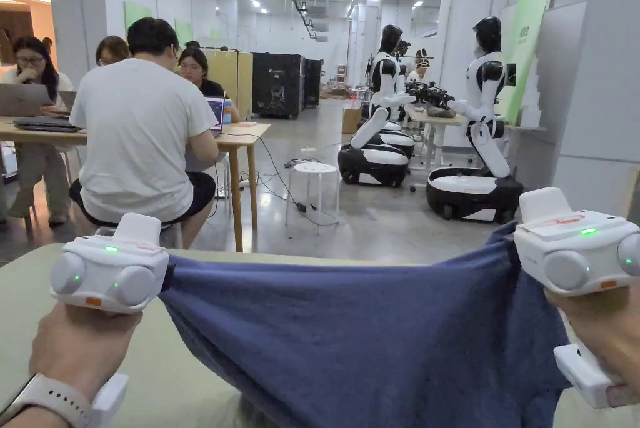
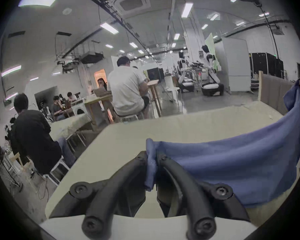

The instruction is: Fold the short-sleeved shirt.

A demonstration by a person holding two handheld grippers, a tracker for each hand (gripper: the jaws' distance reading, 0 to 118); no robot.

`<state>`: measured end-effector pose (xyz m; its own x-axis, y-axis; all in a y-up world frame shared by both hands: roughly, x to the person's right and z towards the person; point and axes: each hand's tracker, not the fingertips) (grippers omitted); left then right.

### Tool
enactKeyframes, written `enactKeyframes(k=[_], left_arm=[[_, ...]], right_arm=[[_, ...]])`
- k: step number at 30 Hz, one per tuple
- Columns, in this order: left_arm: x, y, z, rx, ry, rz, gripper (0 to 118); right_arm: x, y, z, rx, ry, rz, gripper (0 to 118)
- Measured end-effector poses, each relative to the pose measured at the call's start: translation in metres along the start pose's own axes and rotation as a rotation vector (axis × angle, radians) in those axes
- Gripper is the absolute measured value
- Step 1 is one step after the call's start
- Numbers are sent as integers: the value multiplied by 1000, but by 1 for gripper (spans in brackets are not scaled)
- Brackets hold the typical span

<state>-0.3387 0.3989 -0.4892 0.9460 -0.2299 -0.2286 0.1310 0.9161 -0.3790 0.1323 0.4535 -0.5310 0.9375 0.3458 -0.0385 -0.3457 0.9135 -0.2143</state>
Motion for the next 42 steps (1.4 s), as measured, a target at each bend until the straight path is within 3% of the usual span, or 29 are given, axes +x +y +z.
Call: enactKeyframes(k=[10,15,20,24,32,42], left_arm=[[-20,140,-22,119,67,105,6],[-38,186,-20,169,60,183,6],[-36,206,-8,214,87,171,6],[-28,191,-16,202,95,158,6],[-8,103,-53,80,86,159,6],[-8,-6,14,-24,22,181,6]], right_arm=[[35,99,-15,131,-44,-108,0],[49,141,-18,206,-45,-159,0],[55,169,-16,260,-49,-191,0],[47,156,-25,250,-53,-185,0],[15,63,-44,128,-51,-173,0],[0,-27,54,38,-35,-178,0]])
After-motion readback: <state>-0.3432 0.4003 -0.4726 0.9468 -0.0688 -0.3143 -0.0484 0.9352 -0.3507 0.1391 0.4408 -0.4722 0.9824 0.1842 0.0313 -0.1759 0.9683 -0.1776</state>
